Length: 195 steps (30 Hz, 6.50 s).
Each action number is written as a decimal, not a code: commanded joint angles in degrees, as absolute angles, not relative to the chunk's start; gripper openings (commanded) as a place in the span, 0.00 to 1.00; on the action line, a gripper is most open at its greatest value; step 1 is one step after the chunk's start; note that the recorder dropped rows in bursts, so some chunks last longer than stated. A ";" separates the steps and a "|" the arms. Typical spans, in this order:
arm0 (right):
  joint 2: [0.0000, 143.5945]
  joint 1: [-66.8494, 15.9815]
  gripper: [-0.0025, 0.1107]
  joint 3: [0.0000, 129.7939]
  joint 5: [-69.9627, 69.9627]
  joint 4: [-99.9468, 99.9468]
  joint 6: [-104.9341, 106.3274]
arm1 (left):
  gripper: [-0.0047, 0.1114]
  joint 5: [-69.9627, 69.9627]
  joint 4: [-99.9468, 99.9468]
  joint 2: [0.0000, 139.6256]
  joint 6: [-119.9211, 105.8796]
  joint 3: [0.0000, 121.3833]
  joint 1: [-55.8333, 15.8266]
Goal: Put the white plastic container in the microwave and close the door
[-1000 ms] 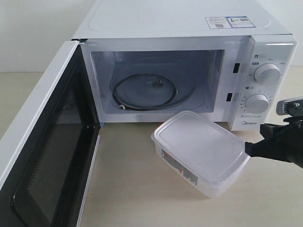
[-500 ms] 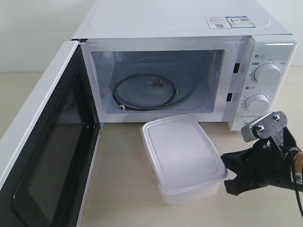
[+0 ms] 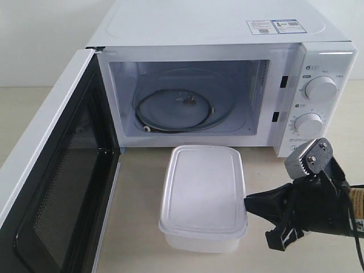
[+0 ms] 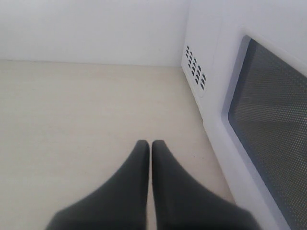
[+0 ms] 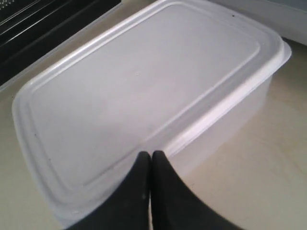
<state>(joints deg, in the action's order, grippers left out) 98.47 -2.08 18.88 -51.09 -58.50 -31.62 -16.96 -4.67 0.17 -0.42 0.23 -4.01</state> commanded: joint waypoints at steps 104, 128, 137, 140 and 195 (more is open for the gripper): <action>103.72 -2.46 0.02 39.29 -55.78 -87.05 -107.45 | 0.08 -16.82 -5.15 0.00 -0.42 0.00 -3.93; 96.60 -27.92 0.02 31.48 -43.04 8.24 -67.81 | 0.08 -16.82 -5.15 0.00 -0.42 0.00 -3.93; 96.72 -27.97 0.02 40.58 -34.40 18.82 -60.37 | 0.08 -16.82 -5.15 0.00 -0.42 0.00 -3.93; 96.72 -27.97 0.02 43.48 -32.29 19.17 -59.84 | 0.08 -16.82 -5.15 0.00 -0.42 0.00 -3.93; 111.98 -27.97 0.02 51.53 -43.46 19.90 -61.95 | 0.08 -16.82 -5.15 0.00 -0.42 0.00 -3.93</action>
<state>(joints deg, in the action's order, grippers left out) 111.99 -27.95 51.27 -41.83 20.88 -62.78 -16.96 -4.67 0.17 -0.42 0.23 -4.01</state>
